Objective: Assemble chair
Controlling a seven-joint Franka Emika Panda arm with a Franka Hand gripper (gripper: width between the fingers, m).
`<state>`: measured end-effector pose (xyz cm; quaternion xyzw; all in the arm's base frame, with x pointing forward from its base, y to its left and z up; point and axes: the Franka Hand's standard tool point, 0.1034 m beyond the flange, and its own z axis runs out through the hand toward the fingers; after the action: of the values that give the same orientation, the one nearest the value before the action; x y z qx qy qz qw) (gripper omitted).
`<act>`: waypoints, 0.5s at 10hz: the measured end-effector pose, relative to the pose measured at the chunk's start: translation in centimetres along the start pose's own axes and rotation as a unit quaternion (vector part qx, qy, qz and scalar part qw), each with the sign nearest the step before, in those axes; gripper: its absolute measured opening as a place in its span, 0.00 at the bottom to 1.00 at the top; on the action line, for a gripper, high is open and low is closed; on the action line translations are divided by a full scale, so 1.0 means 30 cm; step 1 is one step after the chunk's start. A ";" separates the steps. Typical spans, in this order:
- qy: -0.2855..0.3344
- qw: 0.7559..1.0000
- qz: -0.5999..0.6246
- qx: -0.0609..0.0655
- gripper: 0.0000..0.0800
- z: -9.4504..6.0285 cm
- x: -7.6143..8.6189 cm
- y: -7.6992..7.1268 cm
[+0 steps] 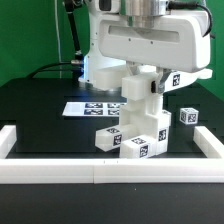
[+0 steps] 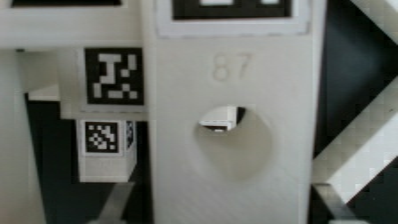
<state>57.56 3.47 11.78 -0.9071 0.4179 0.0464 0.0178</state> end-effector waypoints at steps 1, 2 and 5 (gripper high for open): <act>0.000 1.000 0.000 0.000 0.36 0.000 0.000 0.000; 0.000 1.000 0.000 0.000 0.36 0.000 0.000 0.000; 0.000 1.000 0.007 0.003 0.36 0.001 -0.003 0.003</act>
Offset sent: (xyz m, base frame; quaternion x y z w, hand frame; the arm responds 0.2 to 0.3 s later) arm 0.0000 0.0000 0.0000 0.0000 0.0000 0.0000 1.0000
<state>57.42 3.48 11.77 -0.9041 0.4243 0.0454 0.0205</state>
